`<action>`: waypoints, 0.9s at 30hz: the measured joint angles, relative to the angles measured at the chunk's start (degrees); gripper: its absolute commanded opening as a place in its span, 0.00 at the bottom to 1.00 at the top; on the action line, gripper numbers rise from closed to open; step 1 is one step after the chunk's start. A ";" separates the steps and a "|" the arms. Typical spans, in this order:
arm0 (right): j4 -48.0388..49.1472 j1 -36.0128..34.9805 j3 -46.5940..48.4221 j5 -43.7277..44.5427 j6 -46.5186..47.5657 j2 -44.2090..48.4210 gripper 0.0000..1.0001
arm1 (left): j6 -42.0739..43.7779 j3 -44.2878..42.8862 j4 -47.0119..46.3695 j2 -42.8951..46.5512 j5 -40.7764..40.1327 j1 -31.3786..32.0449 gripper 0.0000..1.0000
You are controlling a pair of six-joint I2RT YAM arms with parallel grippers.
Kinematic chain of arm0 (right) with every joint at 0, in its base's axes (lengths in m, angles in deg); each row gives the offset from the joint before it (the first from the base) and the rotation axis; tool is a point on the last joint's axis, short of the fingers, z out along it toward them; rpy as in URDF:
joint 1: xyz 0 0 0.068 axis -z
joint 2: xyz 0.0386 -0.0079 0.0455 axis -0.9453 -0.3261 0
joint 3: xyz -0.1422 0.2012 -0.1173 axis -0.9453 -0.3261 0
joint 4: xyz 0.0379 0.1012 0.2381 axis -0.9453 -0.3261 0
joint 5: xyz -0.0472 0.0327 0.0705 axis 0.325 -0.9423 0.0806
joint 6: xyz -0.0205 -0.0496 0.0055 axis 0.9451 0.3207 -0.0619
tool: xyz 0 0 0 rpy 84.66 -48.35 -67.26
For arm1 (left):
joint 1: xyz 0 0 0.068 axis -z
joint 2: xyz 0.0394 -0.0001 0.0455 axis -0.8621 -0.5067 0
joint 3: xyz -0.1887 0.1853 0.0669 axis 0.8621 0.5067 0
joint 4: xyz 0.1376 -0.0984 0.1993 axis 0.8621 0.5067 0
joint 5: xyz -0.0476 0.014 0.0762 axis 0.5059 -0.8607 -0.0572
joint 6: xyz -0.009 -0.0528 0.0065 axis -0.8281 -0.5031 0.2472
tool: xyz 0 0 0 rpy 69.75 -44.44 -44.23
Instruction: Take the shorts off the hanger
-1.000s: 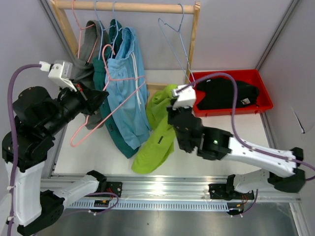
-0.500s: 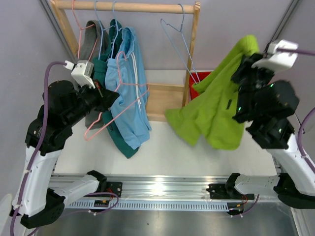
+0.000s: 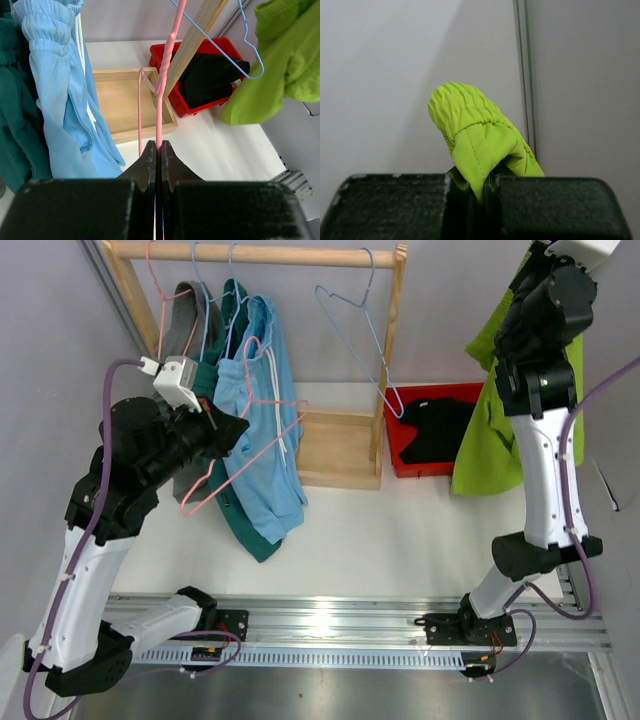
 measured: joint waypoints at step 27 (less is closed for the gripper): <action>9.01 10.97 -82.01 -18.27 -33.68 26.36 0.99 | 0.57 -33.53 -4.87 -29.97 -1.46 3.23 0.00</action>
